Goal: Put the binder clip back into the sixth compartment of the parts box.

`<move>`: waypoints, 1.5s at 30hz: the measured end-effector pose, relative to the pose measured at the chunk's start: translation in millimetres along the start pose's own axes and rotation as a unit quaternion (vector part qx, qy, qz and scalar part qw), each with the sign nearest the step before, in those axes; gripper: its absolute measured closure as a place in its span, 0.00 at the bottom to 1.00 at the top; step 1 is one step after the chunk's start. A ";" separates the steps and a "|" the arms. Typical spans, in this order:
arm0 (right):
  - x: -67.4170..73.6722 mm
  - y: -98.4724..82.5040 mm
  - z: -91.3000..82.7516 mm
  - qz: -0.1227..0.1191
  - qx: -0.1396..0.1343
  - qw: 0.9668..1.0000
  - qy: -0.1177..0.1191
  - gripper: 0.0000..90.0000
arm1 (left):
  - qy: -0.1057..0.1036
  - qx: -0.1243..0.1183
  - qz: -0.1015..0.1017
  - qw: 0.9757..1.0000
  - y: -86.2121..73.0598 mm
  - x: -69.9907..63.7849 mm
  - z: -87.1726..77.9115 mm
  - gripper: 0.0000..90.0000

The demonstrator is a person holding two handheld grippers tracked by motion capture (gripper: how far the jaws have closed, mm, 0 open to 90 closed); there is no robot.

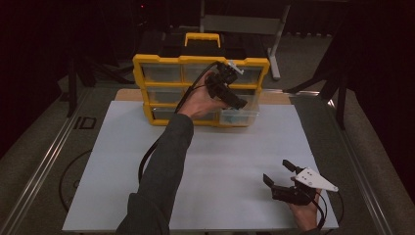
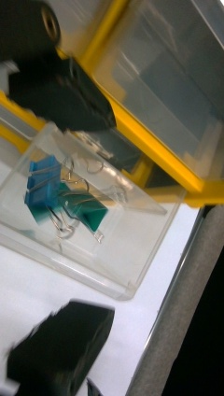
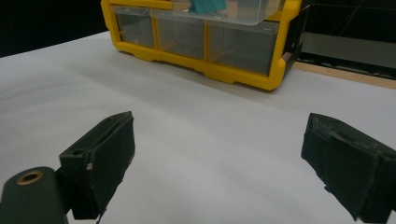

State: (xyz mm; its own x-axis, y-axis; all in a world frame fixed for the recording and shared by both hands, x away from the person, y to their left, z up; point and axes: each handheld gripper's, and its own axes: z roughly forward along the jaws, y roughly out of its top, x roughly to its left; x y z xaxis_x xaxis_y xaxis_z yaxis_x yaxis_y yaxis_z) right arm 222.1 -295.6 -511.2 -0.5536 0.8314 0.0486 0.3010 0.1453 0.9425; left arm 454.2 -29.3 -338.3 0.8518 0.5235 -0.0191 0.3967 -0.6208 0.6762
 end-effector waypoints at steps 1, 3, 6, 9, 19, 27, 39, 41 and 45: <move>0.3 0.1 -0.1 0.001 0.000 1.000 0.000 0.11 | 0.000 0.000 -0.004 1.000 -1.7 1.3 -1.2 0.04; 0.8 0.1 0.1 -0.002 0.001 1.000 0.000 0.11 | 0.006 0.000 -0.006 1.000 -5.7 3.4 -4.7 0.02; 1.3 0.1 0.4 -0.002 0.002 1.000 0.001 0.11 | 0.010 -0.005 -0.011 1.000 -13.0 6.4 -10.3 0.01; 0.9 0.1 0.3 -0.003 0.001 1.000 0.000 0.11 | 0.009 -0.008 -0.014 1.000 -15.6 7.4 -12.6 0.00; 1.0 0.1 -0.2 -0.005 0.003 1.000 0.000 0.11 | 0.012 -0.029 -0.015 0.999 -42.8 11.6 -39.7 0.00; 1.7 0.0 0.3 -0.004 0.003 1.000 0.002 0.11 | 0.024 -0.043 -0.002 0.999 -71.3 6.4 -60.8 0.00; 4.3 0.1 1.7 -0.006 0.006 1.000 0.005 0.11 | 0.063 -0.087 -0.020 0.994 -136.8 3.2 -92.5 0.00; 4.9 0.0 2.2 -0.006 0.006 1.000 0.007 0.11 | 0.076 -0.096 -0.020 0.992 -157.4 -1.2 -98.5 0.00; 6.3 0.0 2.8 -0.006 0.006 1.000 0.009 0.11 | 0.090 -0.105 -0.030 0.990 -186.3 -6.6 -104.9 0.00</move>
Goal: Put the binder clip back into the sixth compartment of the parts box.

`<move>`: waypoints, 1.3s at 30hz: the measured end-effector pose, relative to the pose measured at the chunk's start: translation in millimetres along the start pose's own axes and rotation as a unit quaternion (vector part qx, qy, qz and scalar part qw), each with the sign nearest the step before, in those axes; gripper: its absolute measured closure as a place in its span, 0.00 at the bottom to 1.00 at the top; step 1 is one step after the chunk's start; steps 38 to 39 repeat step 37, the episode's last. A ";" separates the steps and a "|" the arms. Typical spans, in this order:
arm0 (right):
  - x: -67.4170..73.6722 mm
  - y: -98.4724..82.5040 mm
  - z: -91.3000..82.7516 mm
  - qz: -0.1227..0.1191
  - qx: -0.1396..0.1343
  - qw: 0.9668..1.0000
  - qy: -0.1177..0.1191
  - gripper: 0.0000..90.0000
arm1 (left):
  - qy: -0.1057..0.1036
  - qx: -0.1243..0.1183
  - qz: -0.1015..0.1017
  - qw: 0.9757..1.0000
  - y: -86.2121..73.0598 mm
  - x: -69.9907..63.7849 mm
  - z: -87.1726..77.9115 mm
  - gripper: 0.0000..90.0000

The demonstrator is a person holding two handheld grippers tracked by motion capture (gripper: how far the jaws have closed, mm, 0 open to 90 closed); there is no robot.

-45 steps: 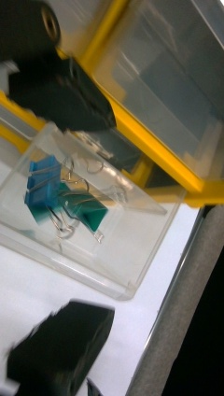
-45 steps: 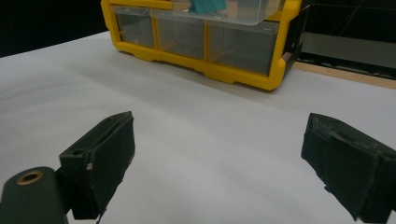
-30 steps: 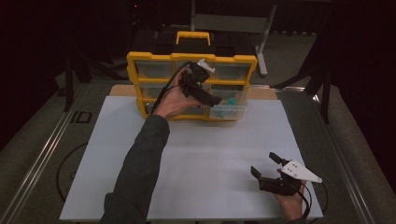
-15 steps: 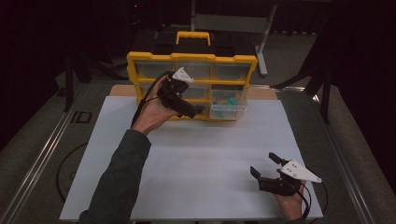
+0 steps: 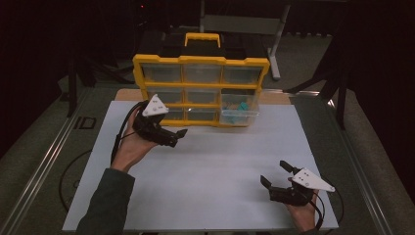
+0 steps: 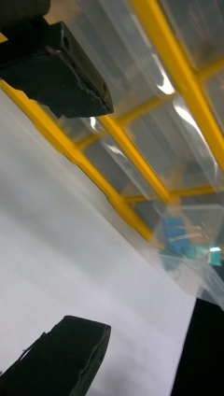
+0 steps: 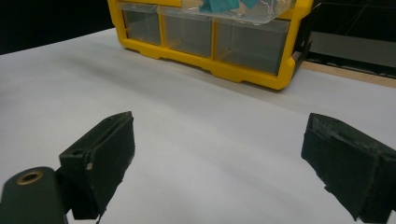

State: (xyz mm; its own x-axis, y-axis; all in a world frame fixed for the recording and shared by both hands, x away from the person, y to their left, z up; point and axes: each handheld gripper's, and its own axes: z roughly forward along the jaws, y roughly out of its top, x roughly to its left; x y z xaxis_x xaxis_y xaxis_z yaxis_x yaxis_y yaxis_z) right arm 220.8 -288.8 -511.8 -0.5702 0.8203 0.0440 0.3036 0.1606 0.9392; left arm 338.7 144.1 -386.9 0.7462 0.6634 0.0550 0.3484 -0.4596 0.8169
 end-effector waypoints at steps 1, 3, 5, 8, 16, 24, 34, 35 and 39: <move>0.3 -0.1 0.3 0.000 0.000 1.000 0.001 0.11 | 0.001 -0.002 -0.004 1.000 -7.6 -0.5 -2.4 0.00; 0.6 -0.3 0.9 -0.003 0.000 1.000 0.002 0.10 | 0.010 -0.002 -0.005 1.000 -24.2 -1.7 -6.1 0.00; 0.9 -0.4 1.3 -0.004 0.000 1.000 0.001 0.10 | 0.014 -0.008 -0.016 1.000 -41.6 -0.9 -9.5 0.00; 1.3 -0.5 1.4 -0.002 0.000 1.000 0.002 0.10 | 0.023 -0.019 -0.032 0.999 -66.2 0.2 -15.5 0.00; 3.5 -0.5 3.3 -0.003 0.001 1.000 0.004 0.10 | 0.066 -0.051 -0.070 0.994 -121.1 -6.2 -30.5 0.00; 3.6 0.2 4.8 -0.003 0.000 1.000 0.005 0.10 | 0.080 -0.096 -0.098 0.987 -168.3 -13.5 -51.8 0.00; 4.6 2.9 7.0 -0.006 -0.003 1.000 0.001 0.10 | 0.094 -0.115 -0.110 0.983 -188.5 -20.8 -62.0 0.00; 4.5 2.6 7.3 -0.008 -0.001 1.000 -0.001 0.10 | 0.094 -0.120 -0.113 0.982 -188.3 -20.8 -62.3 0.00; 4.3 2.3 7.7 -0.009 0.000 1.000 -0.001 0.10 | 0.094 -0.121 -0.113 0.982 -188.2 -20.7 -62.8 0.00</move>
